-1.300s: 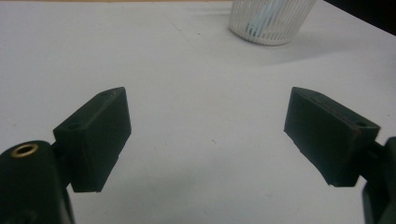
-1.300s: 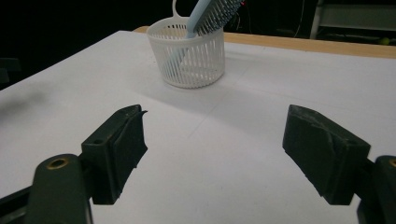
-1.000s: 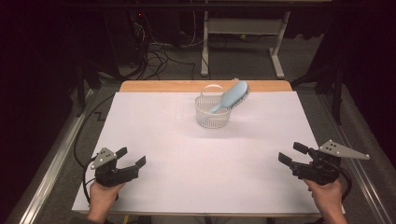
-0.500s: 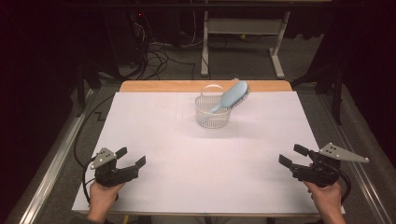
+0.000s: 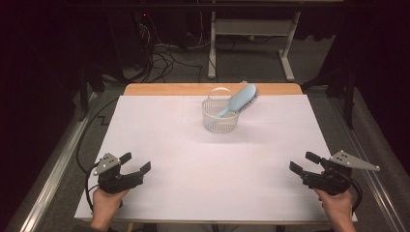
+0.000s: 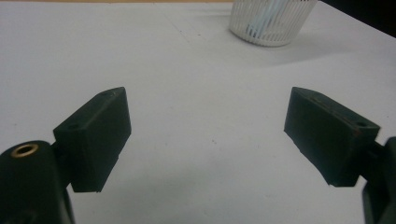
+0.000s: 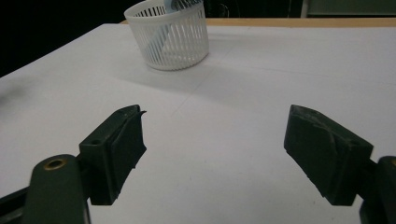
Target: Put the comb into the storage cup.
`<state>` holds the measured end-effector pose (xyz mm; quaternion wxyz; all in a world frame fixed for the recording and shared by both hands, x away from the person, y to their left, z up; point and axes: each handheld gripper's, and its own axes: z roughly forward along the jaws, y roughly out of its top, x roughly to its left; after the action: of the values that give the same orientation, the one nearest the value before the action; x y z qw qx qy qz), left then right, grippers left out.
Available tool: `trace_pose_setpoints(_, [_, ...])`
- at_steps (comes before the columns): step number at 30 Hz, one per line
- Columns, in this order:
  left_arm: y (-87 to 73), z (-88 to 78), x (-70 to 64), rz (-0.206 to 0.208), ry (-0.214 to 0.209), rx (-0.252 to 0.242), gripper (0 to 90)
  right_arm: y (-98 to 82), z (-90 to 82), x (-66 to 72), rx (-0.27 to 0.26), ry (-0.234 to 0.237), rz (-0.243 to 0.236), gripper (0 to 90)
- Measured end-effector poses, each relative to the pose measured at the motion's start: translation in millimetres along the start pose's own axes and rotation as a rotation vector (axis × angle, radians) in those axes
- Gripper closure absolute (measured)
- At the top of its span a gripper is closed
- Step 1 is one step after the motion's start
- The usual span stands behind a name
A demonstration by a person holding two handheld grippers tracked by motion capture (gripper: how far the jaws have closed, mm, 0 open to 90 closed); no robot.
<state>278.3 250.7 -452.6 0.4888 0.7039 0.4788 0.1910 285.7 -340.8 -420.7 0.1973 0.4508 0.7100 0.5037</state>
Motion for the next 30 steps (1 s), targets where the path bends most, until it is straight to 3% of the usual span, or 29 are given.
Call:
trace_pose_setpoints(17, [0.1,-0.7,-0.2,0.001,0.003,-0.004,14.0,-11.3,6.4,-6.1,0.026,-0.032,0.008,20.3])
trace_pose_setpoints(30, [0.2,-0.8,-0.4,0.003,0.003,-0.005,14.1,-18.7,10.6,-8.2,0.036,-0.059,-0.019,20.0])
